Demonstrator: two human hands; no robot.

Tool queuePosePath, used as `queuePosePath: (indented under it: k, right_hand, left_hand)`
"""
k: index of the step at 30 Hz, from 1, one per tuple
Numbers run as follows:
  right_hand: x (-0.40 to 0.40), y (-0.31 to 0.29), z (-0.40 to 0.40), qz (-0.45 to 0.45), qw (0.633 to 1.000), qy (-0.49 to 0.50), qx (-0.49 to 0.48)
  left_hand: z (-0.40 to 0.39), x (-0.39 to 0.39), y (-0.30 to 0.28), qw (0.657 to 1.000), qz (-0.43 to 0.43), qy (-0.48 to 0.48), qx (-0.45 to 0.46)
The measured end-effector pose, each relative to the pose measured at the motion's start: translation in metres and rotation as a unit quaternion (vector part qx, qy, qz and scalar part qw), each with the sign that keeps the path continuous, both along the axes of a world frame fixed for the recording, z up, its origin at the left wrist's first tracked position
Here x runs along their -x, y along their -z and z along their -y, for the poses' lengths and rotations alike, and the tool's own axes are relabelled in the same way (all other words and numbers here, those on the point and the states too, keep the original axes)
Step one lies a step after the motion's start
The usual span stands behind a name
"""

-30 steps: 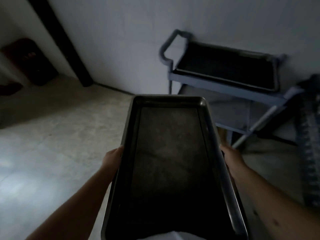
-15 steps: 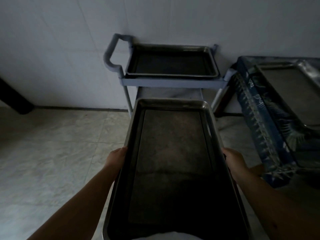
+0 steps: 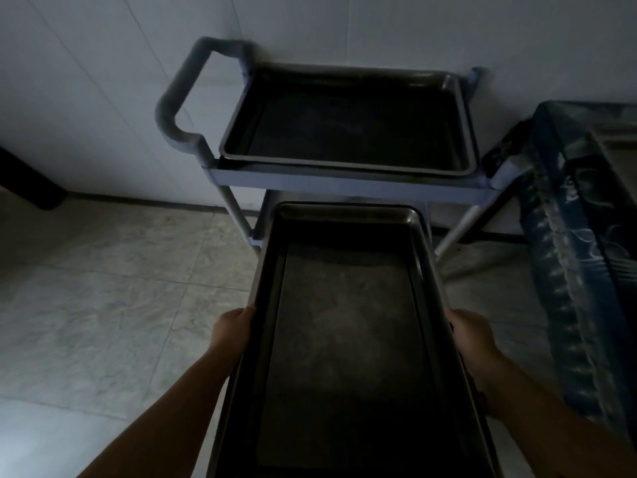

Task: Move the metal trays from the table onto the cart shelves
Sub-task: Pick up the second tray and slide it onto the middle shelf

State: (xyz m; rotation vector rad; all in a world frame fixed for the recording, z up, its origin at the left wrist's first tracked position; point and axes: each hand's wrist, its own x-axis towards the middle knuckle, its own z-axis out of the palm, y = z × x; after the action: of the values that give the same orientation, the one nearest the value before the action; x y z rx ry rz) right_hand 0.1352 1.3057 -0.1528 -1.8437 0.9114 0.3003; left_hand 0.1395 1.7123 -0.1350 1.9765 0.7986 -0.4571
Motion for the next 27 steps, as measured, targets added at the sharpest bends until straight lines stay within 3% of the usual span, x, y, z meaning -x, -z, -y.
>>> queuePosePath:
  k: [13, 21, 27]
  right_hand:
    - [-0.181, 0.190, 0.013, 0.041, 0.995, -0.014, 0.089]
    - [-0.250, 0.243, -0.003, 0.096, 0.991, 0.025, 0.091]
    - [-0.280, 0.279, -0.005, 0.127, 0.985, -0.007, 0.115]
  left_hand:
    - [0.011, -0.178, 0.189, 0.999, 0.029, -0.001, -0.022]
    - [0.000, -0.252, 0.241, 0.999, 0.049, 0.009, -0.010]
    - [-0.009, -0.280, 0.270, 0.998, 0.068, -0.008, -0.003]
